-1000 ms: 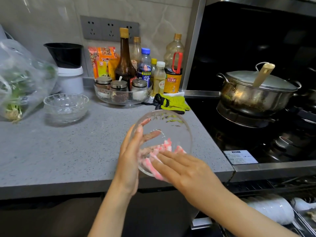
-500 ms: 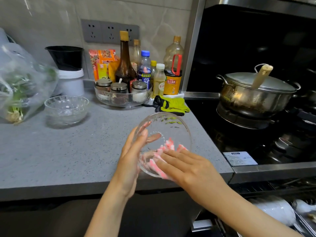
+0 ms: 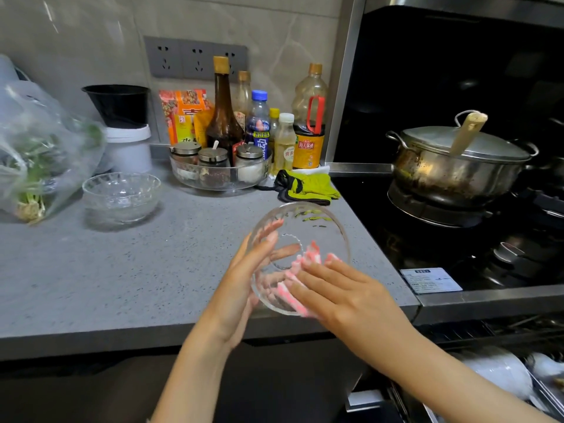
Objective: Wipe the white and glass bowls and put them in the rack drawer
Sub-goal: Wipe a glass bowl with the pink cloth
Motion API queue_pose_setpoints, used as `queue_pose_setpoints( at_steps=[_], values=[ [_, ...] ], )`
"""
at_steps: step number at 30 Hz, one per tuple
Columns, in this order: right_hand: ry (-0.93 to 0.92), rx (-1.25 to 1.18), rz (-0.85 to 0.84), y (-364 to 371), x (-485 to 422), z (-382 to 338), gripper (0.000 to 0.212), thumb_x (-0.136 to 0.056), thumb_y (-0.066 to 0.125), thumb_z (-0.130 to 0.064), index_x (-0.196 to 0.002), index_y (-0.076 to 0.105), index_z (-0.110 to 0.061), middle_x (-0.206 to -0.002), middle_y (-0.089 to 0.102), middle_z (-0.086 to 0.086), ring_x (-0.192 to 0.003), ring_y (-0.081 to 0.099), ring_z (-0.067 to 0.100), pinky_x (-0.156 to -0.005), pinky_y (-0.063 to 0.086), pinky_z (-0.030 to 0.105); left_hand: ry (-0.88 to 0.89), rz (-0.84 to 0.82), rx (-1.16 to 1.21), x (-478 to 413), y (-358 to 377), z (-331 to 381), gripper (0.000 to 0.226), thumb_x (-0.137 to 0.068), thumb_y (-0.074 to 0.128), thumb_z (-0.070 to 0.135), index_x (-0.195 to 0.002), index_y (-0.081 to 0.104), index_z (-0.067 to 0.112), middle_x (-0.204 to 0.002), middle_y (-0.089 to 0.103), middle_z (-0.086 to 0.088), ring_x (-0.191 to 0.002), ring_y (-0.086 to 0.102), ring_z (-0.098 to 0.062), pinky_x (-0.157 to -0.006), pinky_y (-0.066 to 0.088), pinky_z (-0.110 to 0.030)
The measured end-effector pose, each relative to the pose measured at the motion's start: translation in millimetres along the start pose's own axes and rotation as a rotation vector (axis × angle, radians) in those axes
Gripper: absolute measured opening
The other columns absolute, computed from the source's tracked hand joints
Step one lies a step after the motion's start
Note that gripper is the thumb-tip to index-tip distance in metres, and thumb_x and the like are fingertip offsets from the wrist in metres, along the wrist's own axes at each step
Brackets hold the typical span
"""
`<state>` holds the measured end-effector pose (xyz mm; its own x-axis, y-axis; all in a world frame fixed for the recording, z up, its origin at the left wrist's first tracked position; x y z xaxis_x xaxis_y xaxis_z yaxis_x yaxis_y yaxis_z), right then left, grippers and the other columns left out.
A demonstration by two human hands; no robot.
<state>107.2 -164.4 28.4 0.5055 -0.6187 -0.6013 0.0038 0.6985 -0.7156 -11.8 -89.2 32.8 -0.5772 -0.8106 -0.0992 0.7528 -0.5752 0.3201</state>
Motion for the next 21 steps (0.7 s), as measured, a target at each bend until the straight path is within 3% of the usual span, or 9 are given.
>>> queue_pose_setpoints(
  at_steps=[2, 5, 8, 11, 13, 15, 18, 21],
  values=[
    [0.063, -0.055, 0.057, -2.9, -8.8, -5.7, 0.026, -0.080, 0.070, -0.015, -0.106, 0.074, -0.015, -0.109, 0.072, -0.001, -0.105, 0.067, 0.015, -0.090, 0.054, 0.034, 0.024, 0.048, 0.048, 1.0, 9.5, -8.3, 0.051, -0.076, 0.071, 0.031, -0.124, 0.057, 0.035, -0.120, 0.067, -0.003, -0.105, 0.068, -0.024, -0.089, 0.054, -0.042],
    [0.151, -0.169, 0.129, -5.2, -18.9, -13.7, 0.016, -0.084, 0.071, -0.018, -0.100, 0.073, -0.015, -0.103, 0.073, -0.004, -0.097, 0.069, 0.010, -0.069, 0.057, 0.027, 0.022, 0.100, 0.200, 0.5, 25.3, -19.8, 0.052, -0.075, 0.072, 0.029, -0.124, 0.055, 0.034, -0.114, 0.070, -0.009, -0.103, 0.068, -0.029, -0.083, 0.056, -0.039],
    [0.063, -0.122, 0.072, -1.8, -9.1, -8.1, 0.034, -0.079, 0.077, -0.013, -0.112, 0.070, -0.014, -0.114, 0.070, -0.001, -0.108, 0.065, 0.015, -0.084, 0.055, 0.030, 0.036, 0.119, 0.130, -0.9, 15.6, -8.6, 0.042, -0.084, 0.051, 0.043, -0.124, 0.056, 0.031, -0.110, 0.071, -0.012, -0.101, 0.069, -0.029, -0.090, 0.052, -0.045],
    [-0.036, -0.032, 0.015, -6.5, -0.5, 1.1, 0.030, -0.087, 0.060, -0.014, -0.115, 0.070, -0.015, -0.117, 0.069, 0.002, -0.115, 0.062, 0.020, -0.099, 0.048, 0.036, 0.048, 0.066, 0.001, -4.2, 3.6, 0.3, 0.040, -0.087, 0.042, 0.047, -0.122, 0.055, 0.033, -0.107, 0.073, -0.009, -0.096, 0.071, -0.027, -0.083, 0.053, -0.042],
    [-0.017, 0.005, 0.026, -8.3, -3.6, -1.5, 0.030, -0.086, 0.057, -0.014, -0.112, 0.072, -0.014, -0.114, 0.070, 0.002, -0.111, 0.065, 0.020, -0.094, 0.052, 0.036, 0.057, 0.079, 0.004, -1.8, 6.4, -1.1, 0.040, -0.085, 0.050, 0.046, -0.123, 0.056, 0.034, -0.111, 0.072, -0.007, -0.099, 0.070, -0.026, -0.087, 0.053, -0.046],
    [0.063, -0.048, 0.078, -8.3, -11.8, -11.0, 0.027, -0.081, 0.067, -0.016, -0.107, 0.074, -0.014, -0.109, 0.072, 0.000, -0.104, 0.068, 0.015, -0.082, 0.057, 0.031, 0.099, 0.138, 0.045, 1.0, 14.1, -6.3, 0.046, -0.076, 0.067, 0.045, -0.121, 0.059, 0.037, -0.120, 0.068, -0.001, -0.107, 0.067, -0.024, -0.092, 0.050, -0.049],
    [0.179, -0.171, 0.145, -7.8, -21.3, -18.0, 0.026, -0.079, 0.072, -0.021, -0.105, 0.074, -0.015, -0.106, 0.073, -0.004, -0.097, 0.069, 0.009, -0.068, 0.056, 0.022, 0.115, 0.205, 0.144, 1.9, 22.7, -14.4, 0.046, -0.066, 0.072, 0.045, -0.111, 0.064, 0.043, -0.121, 0.067, 0.003, -0.105, 0.068, -0.026, -0.089, 0.052, -0.047],
    [0.076, -0.135, 0.085, -0.7, -16.3, -12.0, 0.029, -0.079, 0.074, -0.020, -0.107, 0.073, -0.016, -0.109, 0.072, -0.002, -0.103, 0.067, 0.013, -0.082, 0.052, 0.025, 0.087, 0.218, 0.108, -1.9, 9.0, -8.2, 0.038, -0.081, 0.061, 0.048, -0.117, 0.061, 0.035, -0.113, 0.070, -0.007, -0.097, 0.070, -0.029, -0.084, 0.055, -0.045]
  ],
)
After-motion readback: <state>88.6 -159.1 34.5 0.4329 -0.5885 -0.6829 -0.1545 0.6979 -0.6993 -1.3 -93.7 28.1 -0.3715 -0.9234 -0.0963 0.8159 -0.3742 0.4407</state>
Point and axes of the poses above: each hand's wrist, its own x-axis away from the middle knuckle, its own y-axis out of the palm, z = x × y, the point moved 5 cm from there along -x, towards the middle knuckle
